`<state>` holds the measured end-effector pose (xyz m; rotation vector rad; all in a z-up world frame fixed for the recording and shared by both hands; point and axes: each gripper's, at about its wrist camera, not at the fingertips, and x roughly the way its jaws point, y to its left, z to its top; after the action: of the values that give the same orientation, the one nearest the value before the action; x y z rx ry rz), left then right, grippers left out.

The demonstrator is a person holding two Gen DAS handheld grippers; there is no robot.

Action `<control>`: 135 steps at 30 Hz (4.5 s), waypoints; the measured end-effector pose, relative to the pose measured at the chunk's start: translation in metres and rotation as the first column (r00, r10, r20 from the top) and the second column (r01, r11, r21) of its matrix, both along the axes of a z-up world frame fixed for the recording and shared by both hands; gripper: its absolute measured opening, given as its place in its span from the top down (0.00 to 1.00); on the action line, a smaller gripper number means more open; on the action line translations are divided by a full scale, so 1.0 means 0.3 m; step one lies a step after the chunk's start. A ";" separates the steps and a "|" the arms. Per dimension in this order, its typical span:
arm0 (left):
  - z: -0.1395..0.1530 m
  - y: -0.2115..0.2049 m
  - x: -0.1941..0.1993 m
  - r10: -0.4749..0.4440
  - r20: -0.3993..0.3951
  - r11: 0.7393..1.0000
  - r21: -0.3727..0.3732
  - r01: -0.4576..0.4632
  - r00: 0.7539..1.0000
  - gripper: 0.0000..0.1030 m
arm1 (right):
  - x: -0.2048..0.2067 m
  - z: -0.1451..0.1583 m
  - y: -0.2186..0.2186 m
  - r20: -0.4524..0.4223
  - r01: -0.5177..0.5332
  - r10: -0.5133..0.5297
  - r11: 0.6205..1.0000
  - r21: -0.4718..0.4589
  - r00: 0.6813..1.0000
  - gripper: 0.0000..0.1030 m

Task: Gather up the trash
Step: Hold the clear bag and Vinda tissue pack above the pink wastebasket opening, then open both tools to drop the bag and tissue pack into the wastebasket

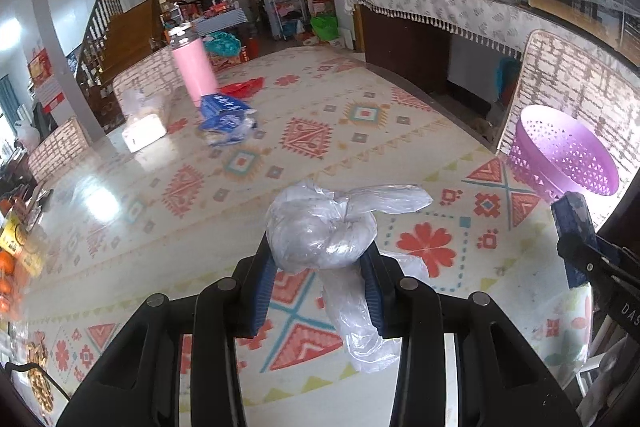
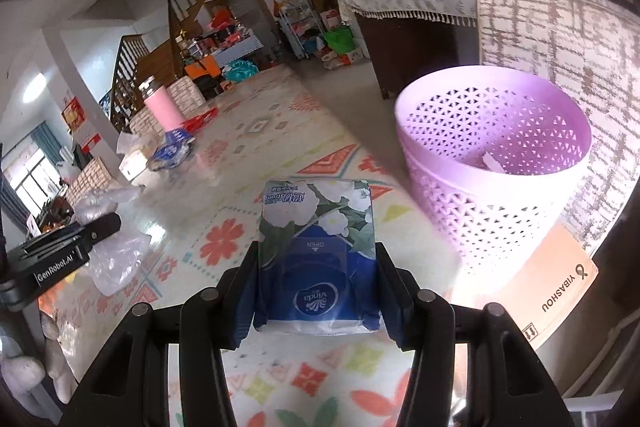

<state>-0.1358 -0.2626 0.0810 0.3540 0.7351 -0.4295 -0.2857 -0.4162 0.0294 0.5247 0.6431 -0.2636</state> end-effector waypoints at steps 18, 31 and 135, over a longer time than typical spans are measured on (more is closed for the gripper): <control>-0.005 -0.237 -0.018 -0.101 -0.011 0.994 0.034 0.102 0.995 0.63 | -0.056 0.007 -0.188 0.002 0.076 -0.077 0.997 0.029 0.997 0.45; -0.016 -0.390 -0.012 -0.181 -0.038 0.982 0.046 0.183 0.983 0.63 | -0.106 0.019 -0.316 0.006 0.144 -0.144 0.990 0.015 0.990 0.45; 0.120 -0.864 -0.020 -0.478 -0.034 0.876 -0.094 0.474 0.877 0.16 | -0.022 0.097 -0.597 0.021 0.246 -0.246 0.964 -0.103 0.969 0.30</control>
<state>-0.1417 -0.5219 0.1168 0.4473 0.6785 -0.9401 -0.2922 -0.5952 0.0585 0.5043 0.5525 -0.5269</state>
